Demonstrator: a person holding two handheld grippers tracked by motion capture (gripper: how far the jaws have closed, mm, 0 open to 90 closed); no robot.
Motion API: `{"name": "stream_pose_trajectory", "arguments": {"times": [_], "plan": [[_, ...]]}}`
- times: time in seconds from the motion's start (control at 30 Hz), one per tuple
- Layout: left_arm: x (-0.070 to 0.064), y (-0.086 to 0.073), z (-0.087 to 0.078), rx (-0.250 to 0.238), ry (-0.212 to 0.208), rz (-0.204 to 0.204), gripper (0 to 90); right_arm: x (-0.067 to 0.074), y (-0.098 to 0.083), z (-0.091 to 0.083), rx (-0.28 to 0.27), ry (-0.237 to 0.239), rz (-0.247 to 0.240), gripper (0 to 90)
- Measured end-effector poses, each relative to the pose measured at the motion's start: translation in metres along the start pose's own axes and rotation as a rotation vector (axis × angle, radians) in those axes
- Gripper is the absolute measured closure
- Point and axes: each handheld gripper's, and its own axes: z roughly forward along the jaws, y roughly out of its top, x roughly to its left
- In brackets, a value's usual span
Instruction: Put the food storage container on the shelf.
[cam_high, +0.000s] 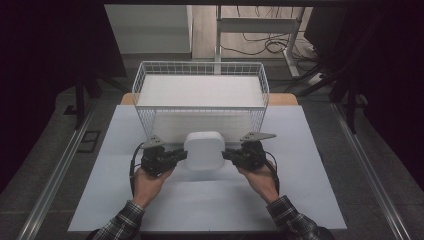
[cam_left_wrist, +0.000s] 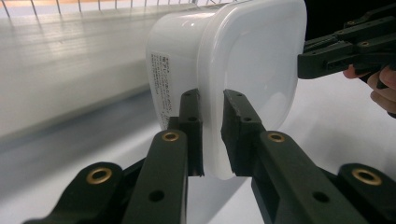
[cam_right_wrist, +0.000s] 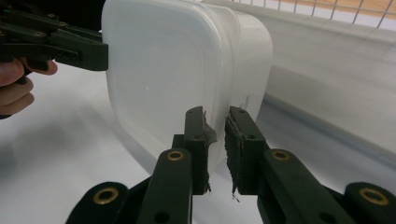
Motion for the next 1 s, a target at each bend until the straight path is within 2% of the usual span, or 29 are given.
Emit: {"name": "stream_pose_trajectory", "arguments": {"times": [0.4,0.47,0.77,1.0], "plan": [[0.022,0.017,0.018,0.002,-0.003,-0.009,79.0,-0.02,0.015,0.017,-0.005,-0.018,0.014,78.1],[0.027,0.02,0.022,0.001,0.001,-0.021,79.0,-0.023,0.018,0.02,-0.005,-0.021,0.019,78.1],[0.038,0.024,0.031,0.004,0.001,-0.055,78.9,-0.032,0.025,0.031,0.007,-0.026,0.031,78.0],[0.043,0.026,0.04,0.02,0.013,-0.055,78.6,-0.039,0.023,0.039,0.032,-0.034,0.046,77.4]]}}
